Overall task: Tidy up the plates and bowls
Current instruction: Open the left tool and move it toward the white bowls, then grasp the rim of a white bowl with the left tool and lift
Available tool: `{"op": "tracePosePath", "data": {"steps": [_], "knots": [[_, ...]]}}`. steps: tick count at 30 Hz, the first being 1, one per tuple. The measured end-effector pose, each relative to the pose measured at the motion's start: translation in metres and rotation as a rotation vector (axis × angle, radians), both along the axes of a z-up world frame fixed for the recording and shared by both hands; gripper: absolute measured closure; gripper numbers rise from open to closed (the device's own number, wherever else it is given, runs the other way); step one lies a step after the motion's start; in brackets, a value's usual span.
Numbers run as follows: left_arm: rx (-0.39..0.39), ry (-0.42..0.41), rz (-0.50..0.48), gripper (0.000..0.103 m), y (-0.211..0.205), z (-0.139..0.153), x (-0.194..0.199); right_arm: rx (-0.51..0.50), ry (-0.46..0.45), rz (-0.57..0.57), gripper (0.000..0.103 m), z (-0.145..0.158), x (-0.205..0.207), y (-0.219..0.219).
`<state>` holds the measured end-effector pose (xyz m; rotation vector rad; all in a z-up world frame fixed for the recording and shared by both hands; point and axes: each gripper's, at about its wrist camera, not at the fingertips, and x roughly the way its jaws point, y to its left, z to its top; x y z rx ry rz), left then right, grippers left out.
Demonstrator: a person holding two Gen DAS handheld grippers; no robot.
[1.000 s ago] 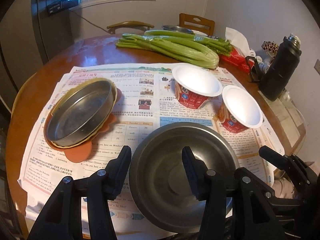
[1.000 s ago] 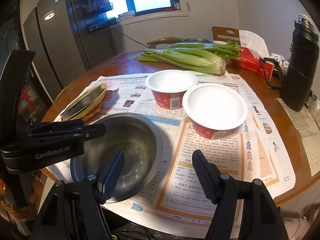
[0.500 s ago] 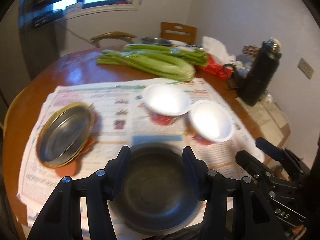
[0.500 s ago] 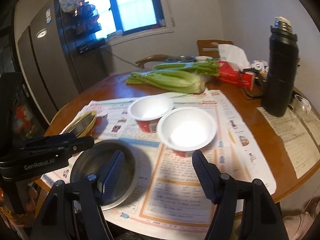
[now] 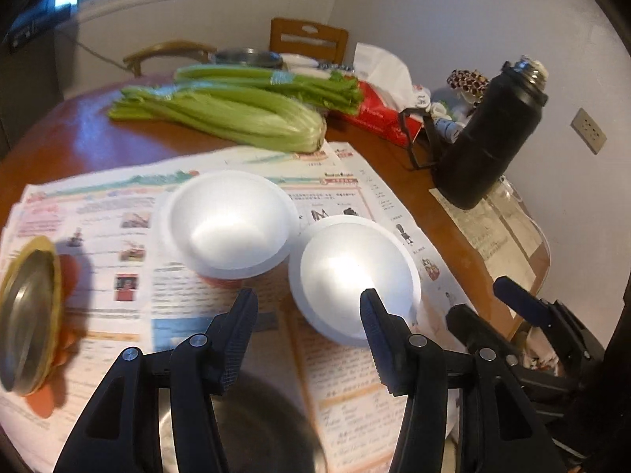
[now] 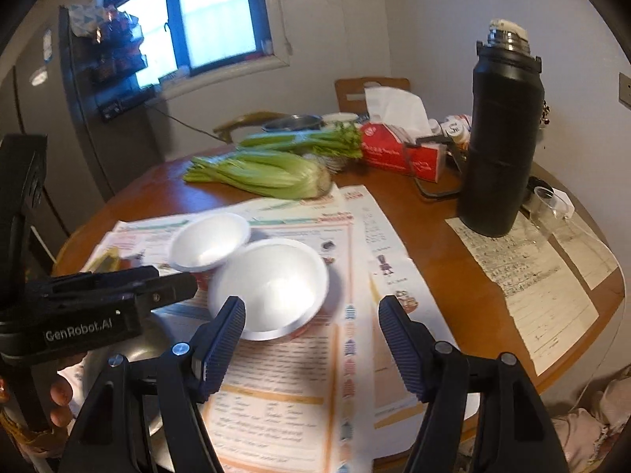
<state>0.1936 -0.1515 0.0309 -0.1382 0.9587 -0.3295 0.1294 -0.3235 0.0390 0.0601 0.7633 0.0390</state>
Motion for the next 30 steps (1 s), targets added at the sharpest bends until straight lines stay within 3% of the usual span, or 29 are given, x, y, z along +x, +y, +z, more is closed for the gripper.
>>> {"op": "tracePosePath", "data": {"steps": [11, 20, 24, 30], "knots": [[-0.020, 0.092, 0.041, 0.047, -0.002, -0.032, 0.033, -0.023, 0.125, 0.043, 0.032, -0.040, 0.050, 0.003], [-0.015, 0.114, 0.026, 0.047, -0.009, -0.045, 0.042, -0.004, 0.174, 0.125, 0.032, -0.059, 0.062, 0.022], [-0.043, 0.133, 0.008, 0.061, -0.011, -0.051, 0.044, 0.010, 0.174, 0.157, 0.033, -0.060, 0.058, 0.030], [-0.065, 0.149, -0.030, 0.063, -0.019, -0.054, 0.042, 0.047, 0.179, 0.199, 0.033, -0.059, 0.052, 0.036]]}}
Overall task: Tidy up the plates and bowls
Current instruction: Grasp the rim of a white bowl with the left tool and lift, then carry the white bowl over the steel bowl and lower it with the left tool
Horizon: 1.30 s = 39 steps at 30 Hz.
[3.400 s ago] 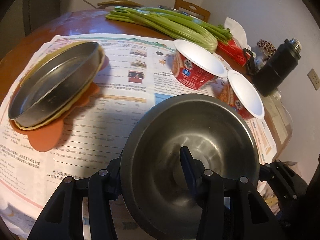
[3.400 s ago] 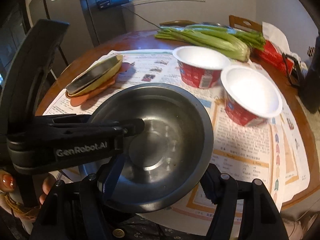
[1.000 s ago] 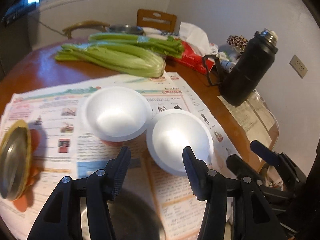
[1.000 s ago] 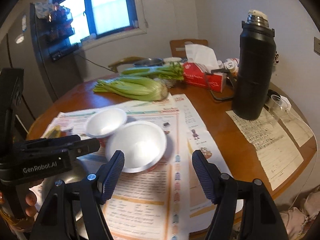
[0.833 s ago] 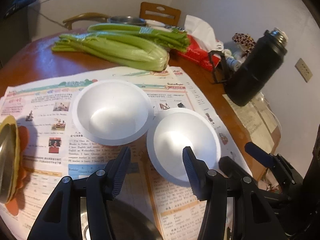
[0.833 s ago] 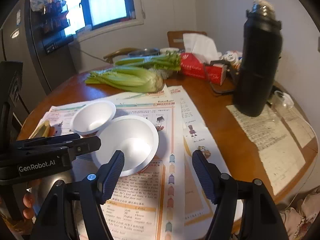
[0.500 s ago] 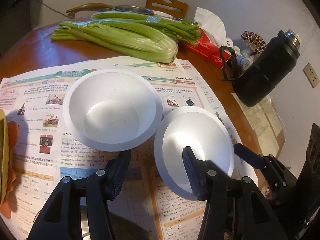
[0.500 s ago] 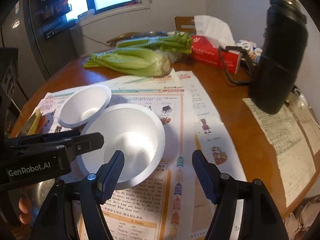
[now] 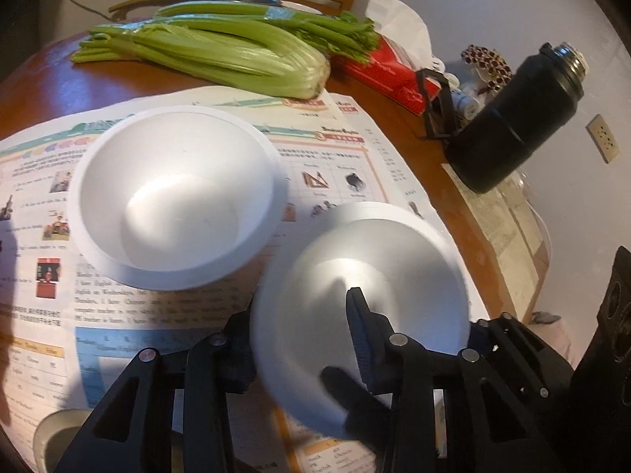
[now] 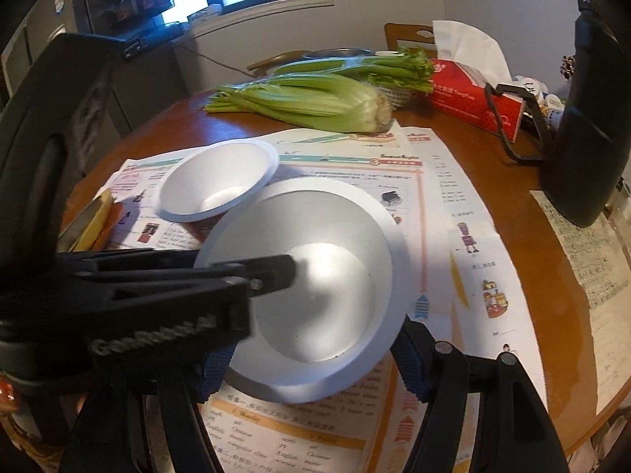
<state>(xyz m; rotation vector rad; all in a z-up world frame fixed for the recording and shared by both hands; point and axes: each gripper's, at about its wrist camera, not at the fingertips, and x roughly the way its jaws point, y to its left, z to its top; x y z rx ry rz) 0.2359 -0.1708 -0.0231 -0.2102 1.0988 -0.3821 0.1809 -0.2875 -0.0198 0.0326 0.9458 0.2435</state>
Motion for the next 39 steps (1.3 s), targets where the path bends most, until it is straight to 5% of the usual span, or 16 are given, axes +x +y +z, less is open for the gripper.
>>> {"op": "tracePosePath", "data": {"steps": [15, 39], "knots": [[0.007, -0.062, -0.013, 0.063, 0.000, 0.020, -0.017, 0.018, -0.013, -0.006, 0.033, 0.009, -0.015, 0.001], [0.016, -0.187, 0.055, 0.063, 0.039, 0.080, -0.085, -0.016, -0.163, 0.058, 0.033, 0.072, -0.068, 0.044]]}}
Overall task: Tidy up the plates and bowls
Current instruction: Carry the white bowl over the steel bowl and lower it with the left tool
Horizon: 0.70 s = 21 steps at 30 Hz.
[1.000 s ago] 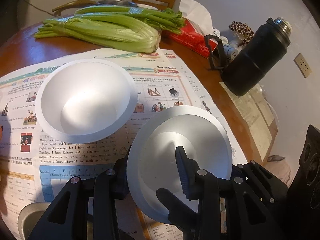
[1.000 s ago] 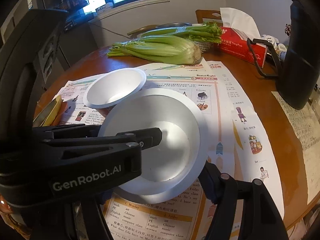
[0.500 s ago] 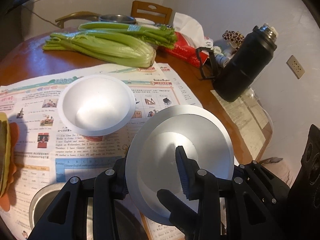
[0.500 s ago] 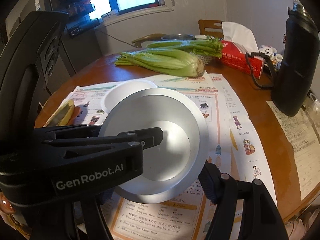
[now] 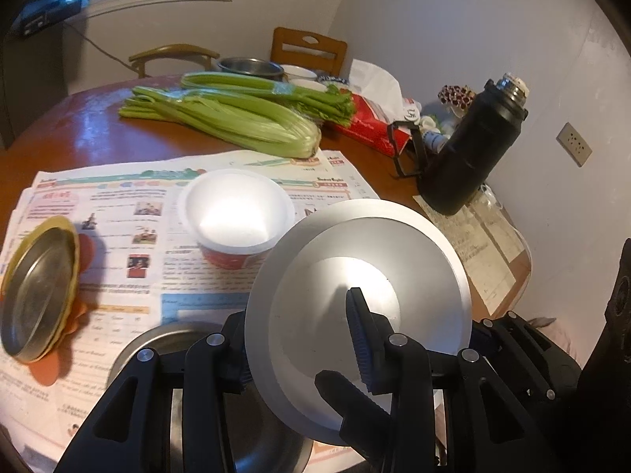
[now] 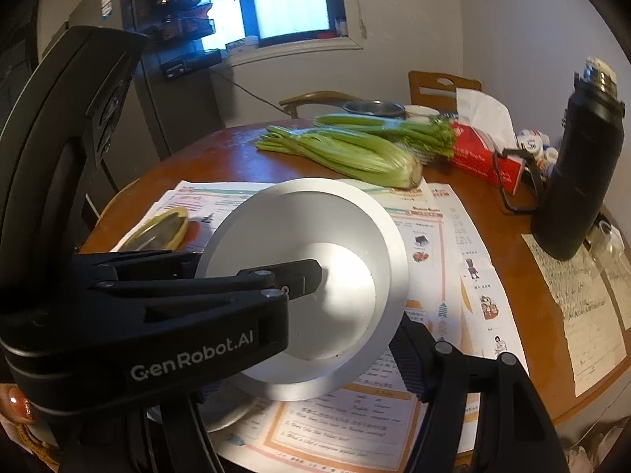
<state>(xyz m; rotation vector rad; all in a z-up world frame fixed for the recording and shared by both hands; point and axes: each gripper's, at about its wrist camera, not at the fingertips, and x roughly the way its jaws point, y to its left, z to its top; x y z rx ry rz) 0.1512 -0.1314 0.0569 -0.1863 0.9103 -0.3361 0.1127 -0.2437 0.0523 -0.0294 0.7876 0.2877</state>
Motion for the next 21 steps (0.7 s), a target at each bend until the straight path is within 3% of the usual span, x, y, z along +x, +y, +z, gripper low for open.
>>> {"op": "tracePosePath", "data": {"steps": [13, 21], "knots": [[-0.025, -0.063, 0.055, 0.063, 0.041, 0.029, -0.035, -0.017, -0.043, 0.080, 0.033, 0.023, -0.025, 0.036], [-0.022, -0.063, 0.080, 0.063, 0.059, 0.029, -0.049, -0.034, -0.048, 0.127, 0.033, 0.026, -0.037, 0.057]]}}
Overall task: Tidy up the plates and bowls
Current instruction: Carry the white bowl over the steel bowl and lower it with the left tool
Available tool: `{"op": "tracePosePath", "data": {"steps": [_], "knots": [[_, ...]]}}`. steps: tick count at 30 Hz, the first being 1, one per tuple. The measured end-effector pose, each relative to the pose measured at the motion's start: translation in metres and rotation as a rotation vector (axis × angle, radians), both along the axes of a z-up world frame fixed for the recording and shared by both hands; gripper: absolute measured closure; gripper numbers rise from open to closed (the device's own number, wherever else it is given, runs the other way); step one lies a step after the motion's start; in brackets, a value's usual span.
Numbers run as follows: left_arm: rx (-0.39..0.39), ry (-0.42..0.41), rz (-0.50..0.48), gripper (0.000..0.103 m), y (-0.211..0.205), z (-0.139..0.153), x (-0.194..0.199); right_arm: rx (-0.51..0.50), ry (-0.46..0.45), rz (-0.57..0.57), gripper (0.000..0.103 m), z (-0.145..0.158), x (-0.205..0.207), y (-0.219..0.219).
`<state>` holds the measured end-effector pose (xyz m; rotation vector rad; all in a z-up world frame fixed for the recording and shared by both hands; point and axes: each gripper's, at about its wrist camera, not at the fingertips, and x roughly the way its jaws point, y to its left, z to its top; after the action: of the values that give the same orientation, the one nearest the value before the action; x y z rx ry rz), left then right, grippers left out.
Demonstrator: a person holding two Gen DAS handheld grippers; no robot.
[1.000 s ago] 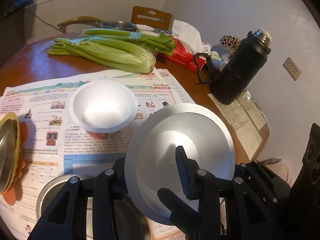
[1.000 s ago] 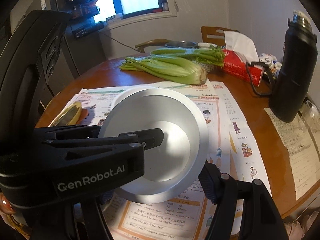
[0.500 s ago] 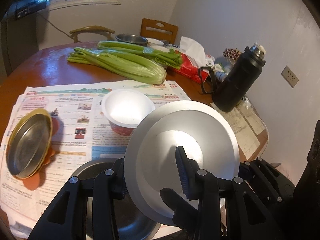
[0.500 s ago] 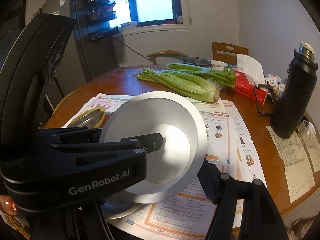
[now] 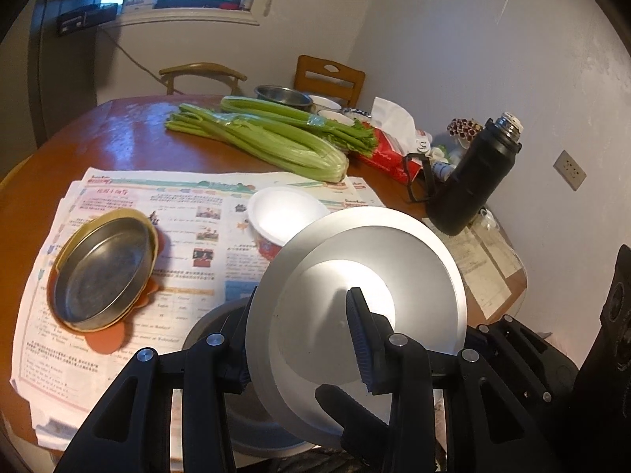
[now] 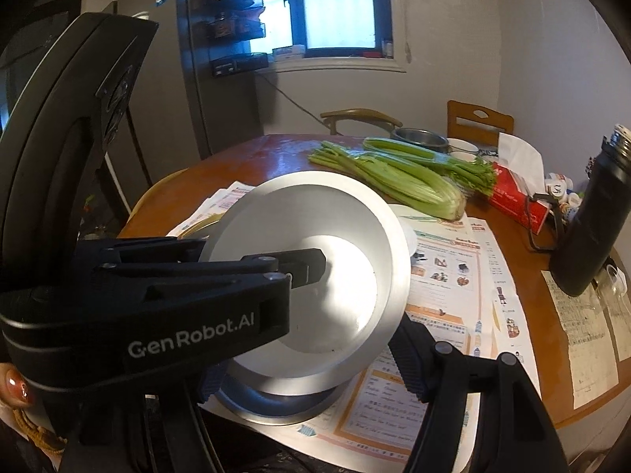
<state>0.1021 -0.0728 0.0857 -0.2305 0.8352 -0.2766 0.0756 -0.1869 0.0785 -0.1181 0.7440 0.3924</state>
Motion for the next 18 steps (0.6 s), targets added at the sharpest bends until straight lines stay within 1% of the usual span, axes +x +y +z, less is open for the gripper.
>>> {"op": "tracePosePath", "data": {"steps": [7, 18], "knots": [[0.011, 0.032, 0.013, 0.063, 0.011, -0.015, -0.009, -0.013, 0.021, 0.029, 0.033, -0.008, -0.006, 0.012], [0.041, 0.103, 0.032, 0.063, 0.017, -0.048, -0.007, -0.045, 0.090, 0.065, 0.033, -0.035, -0.010, 0.027]]}}
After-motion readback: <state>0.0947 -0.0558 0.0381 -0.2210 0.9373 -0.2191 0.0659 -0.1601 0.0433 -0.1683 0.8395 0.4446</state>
